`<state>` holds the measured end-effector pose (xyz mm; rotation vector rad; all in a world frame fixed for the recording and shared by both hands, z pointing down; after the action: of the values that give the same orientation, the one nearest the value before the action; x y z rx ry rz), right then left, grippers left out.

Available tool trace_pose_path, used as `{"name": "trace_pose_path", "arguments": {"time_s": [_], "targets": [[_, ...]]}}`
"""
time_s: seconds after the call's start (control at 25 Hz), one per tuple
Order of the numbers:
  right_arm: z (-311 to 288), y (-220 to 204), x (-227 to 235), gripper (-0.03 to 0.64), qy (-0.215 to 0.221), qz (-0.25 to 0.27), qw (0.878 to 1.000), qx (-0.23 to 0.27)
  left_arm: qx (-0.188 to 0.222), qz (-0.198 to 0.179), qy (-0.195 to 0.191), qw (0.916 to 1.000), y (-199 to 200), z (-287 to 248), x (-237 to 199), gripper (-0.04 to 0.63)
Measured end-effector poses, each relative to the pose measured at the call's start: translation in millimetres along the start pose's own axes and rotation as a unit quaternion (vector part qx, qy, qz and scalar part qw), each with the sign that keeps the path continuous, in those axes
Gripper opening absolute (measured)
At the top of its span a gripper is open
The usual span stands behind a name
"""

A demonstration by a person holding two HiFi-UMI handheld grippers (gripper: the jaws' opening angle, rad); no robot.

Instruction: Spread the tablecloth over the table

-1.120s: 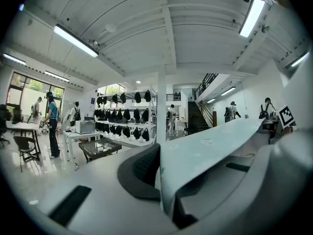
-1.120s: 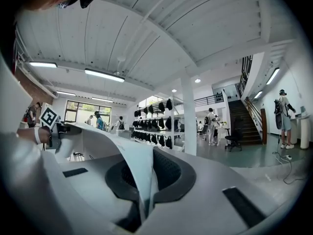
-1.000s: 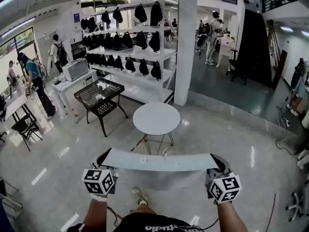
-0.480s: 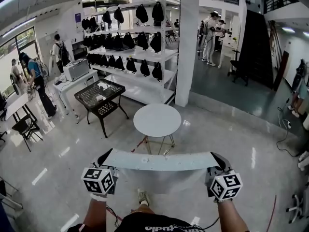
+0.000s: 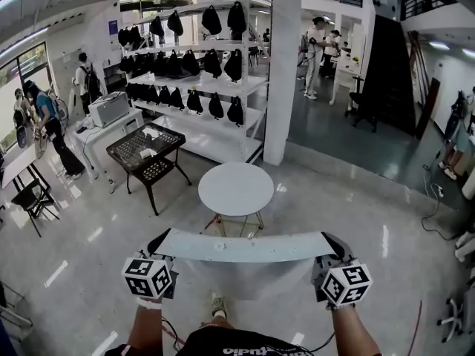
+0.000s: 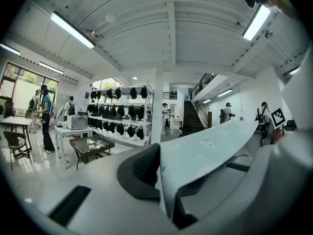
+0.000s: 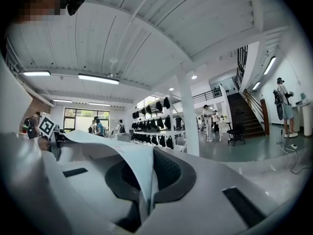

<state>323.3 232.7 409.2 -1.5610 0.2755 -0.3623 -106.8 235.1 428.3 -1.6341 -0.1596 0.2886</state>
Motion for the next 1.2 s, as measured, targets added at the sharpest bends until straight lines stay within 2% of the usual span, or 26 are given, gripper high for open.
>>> {"name": "trace_pose_path", "arguments": {"time_s": [0.32, 0.68, 1.2], "targets": [[-42.5, -5.9, 11.4, 0.028, 0.002, 0.003, 1.0, -0.004, 0.013, -0.001, -0.002, 0.9999, 4.3, -43.6, -21.0, 0.02], [-109.5, 4.8, 32.7, 0.028, -0.016, 0.007, 1.0, -0.018, 0.02, -0.001, -0.023, 0.9995, 22.7, -124.0, -50.8, 0.021], [-243.2, 32.9, 33.5, 0.028, -0.036, 0.014, 0.999, -0.021, 0.011, -0.003, -0.04, 0.9991, 53.8, -240.6, -134.1, 0.021]]}}
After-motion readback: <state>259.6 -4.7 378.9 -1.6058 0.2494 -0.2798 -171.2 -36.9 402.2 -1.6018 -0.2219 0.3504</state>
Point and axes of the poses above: the fingertips, and each gripper's own axes: z backward along the fingers, x to its right, y out of its top, the point moved 6 cm from there along z, backward along the fingers, and after that the axes turned 4 degrees about x, right-handed, at the moved point
